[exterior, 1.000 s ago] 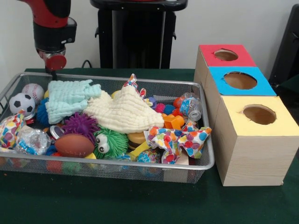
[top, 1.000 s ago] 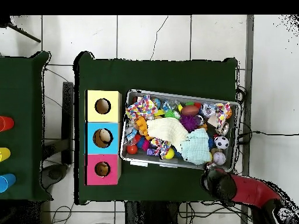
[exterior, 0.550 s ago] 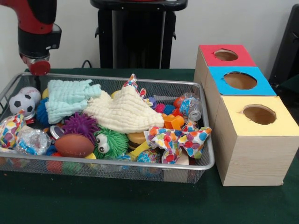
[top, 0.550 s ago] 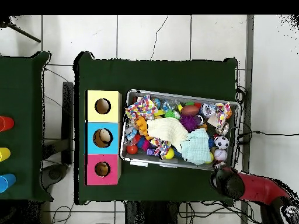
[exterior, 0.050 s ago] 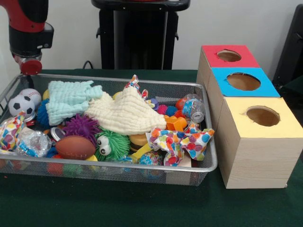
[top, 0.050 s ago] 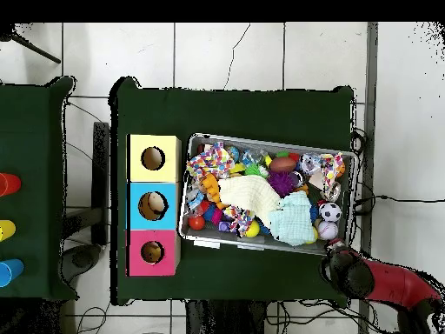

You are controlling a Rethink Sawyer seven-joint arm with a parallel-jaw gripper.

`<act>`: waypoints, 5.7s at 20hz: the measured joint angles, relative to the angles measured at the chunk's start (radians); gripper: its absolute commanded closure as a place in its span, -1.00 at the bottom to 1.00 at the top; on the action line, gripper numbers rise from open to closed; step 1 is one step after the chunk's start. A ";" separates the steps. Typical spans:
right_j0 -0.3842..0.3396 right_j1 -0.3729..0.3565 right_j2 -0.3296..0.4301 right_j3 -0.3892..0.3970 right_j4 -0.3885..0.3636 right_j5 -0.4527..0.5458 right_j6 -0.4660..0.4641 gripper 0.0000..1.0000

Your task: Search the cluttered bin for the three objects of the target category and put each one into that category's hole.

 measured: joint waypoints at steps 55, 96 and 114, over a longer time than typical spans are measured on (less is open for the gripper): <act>-0.084 0.003 0.250 0.001 -0.028 0.170 0.000 -1.00; -0.087 -0.153 0.228 0.043 0.006 0.242 0.000 1.00; -0.087 -0.274 0.232 0.069 0.029 0.258 0.000 1.00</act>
